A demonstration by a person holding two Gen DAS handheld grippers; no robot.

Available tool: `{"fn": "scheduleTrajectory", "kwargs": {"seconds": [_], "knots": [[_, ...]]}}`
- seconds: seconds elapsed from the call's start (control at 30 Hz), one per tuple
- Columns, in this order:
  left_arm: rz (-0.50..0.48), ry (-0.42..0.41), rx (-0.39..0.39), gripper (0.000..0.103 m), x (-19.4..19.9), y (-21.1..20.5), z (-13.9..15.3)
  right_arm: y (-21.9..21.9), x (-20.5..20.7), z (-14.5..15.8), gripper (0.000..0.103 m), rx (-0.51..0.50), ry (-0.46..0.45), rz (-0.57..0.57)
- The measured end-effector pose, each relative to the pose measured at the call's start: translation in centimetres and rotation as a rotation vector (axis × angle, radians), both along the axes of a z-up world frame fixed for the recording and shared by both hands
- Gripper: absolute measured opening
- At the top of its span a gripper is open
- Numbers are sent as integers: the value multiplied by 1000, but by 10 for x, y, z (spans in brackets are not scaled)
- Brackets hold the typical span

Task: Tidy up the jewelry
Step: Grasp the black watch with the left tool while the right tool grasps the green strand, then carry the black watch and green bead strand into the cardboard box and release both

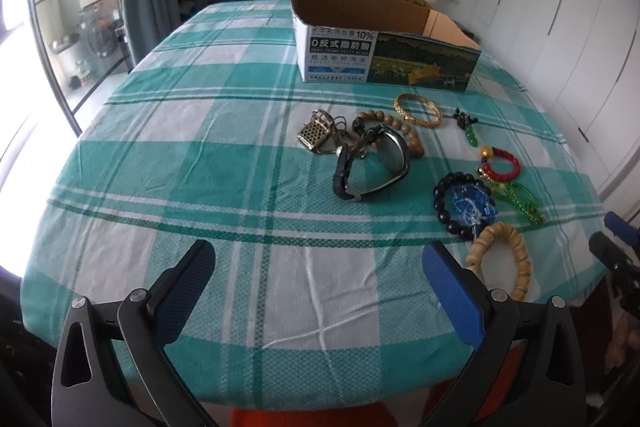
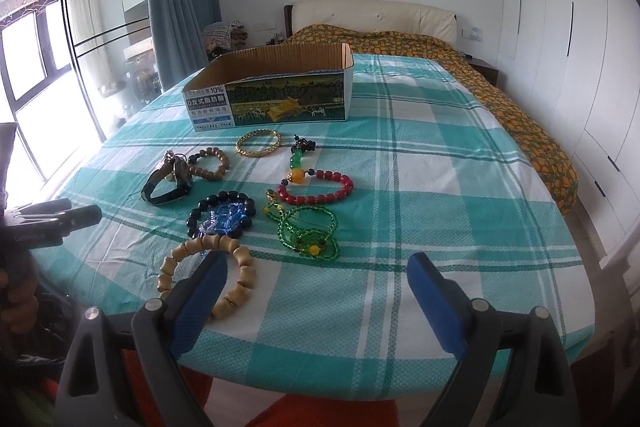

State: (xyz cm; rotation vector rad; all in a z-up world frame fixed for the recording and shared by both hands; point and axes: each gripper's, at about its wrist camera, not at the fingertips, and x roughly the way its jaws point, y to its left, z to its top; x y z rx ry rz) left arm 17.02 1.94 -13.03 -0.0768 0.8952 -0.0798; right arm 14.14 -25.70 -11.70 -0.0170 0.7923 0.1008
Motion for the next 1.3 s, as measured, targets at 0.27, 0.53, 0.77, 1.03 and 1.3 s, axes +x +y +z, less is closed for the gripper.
{"fn": "scheduleTrajectory", "kwargs": {"seconds": [0.27, 0.53, 0.77, 1.03, 1.3], "knots": [[-7, 22, -103, 102, 24, 5, -5, -3, 10, -20, 94, -8, 34, -7], [-16, 34, -100, 102, 63, -1, -16, -8, 23, -33, 93, 17, 48, 0], [20, 106, -103, 93, 91, 6, -44, -7, 52, -46, 86, 0, 47, 64], [-48, 96, 56, 57, 92, -24, -47, 11, 76, -68, 44, -62, 82, 168], [-86, 118, -46, 11, 86, -16, -43, -8, 73, -51, 16, 51, 99, 143]]}}
